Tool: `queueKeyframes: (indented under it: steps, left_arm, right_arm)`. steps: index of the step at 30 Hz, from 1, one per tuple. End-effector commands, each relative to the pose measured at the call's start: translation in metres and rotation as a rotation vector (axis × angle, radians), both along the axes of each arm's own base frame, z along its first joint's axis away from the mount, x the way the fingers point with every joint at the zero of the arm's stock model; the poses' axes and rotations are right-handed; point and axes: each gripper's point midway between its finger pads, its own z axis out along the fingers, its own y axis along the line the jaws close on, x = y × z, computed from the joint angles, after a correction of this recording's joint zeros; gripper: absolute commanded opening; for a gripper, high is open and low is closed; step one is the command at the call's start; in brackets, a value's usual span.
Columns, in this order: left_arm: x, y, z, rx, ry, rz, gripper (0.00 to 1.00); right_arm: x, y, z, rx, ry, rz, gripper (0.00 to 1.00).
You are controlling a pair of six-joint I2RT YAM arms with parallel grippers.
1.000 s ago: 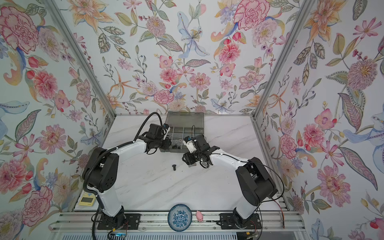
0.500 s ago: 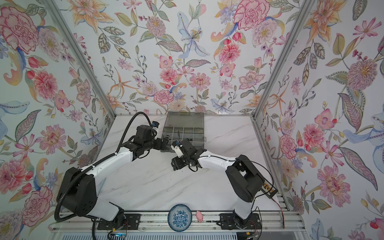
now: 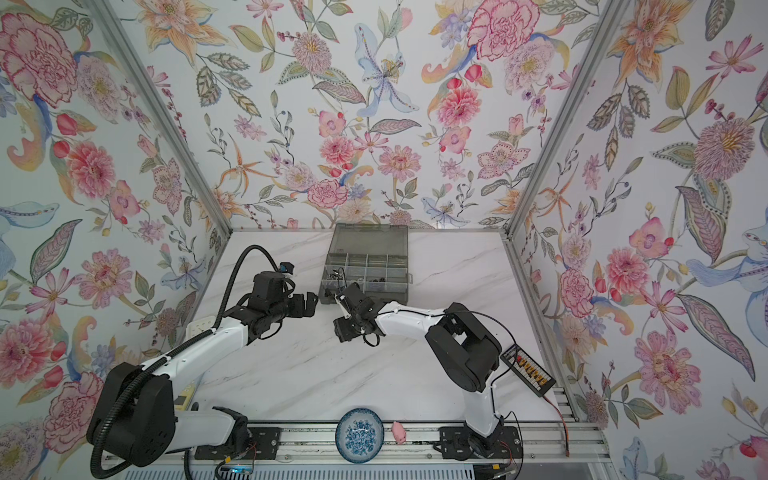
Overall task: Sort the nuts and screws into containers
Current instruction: 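Close the right gripper on the last black bolt while the left draws back, then lift the black bolt with the right gripper and carry it over the box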
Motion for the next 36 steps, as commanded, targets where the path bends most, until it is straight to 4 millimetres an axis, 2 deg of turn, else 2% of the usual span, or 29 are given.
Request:
queueKeyframes:
  steps: [1, 10, 14, 19, 24, 28, 34, 36]
  left_arm:
    - [0.002, 0.002, 0.007, -0.01, -0.026, 0.008, 0.99]
    - [0.002, -0.007, 0.0, -0.047, -0.004, -0.025, 0.99]
    - [0.002, -0.008, -0.002, -0.047, 0.004, -0.03, 0.99]
    - [0.002, -0.008, 0.0, -0.05, 0.002, -0.031, 0.99]
    - [0.002, -0.008, -0.001, -0.048, 0.005, -0.03, 0.99]
    - [0.001, -0.008, -0.002, -0.05, 0.01, -0.032, 0.99]
    - [0.001, -0.008, -0.003, -0.051, 0.011, -0.03, 0.99]
    - [0.001, -0.008, -0.005, -0.05, 0.014, -0.028, 0.99]
  right_arm:
    - [0.0, -0.004, -0.007, -0.057, 0.014, -0.041, 0.6]
    - [0.0, -0.007, -0.018, -0.143, 0.008, -0.051, 0.54]
    - [-0.001, -0.007, -0.022, -0.157, 0.013, -0.045, 0.44]
    - [-0.002, -0.008, -0.027, -0.175, 0.02, -0.045, 0.42]
    - [-0.003, -0.008, -0.03, -0.184, 0.025, -0.042, 0.35]
    - [-0.002, -0.009, -0.032, -0.187, 0.027, -0.043, 0.25]
    - [-0.002, -0.009, -0.029, -0.187, 0.014, -0.025, 0.04]
    - [-0.002, -0.007, -0.026, -0.177, 0.009, -0.007, 0.0]
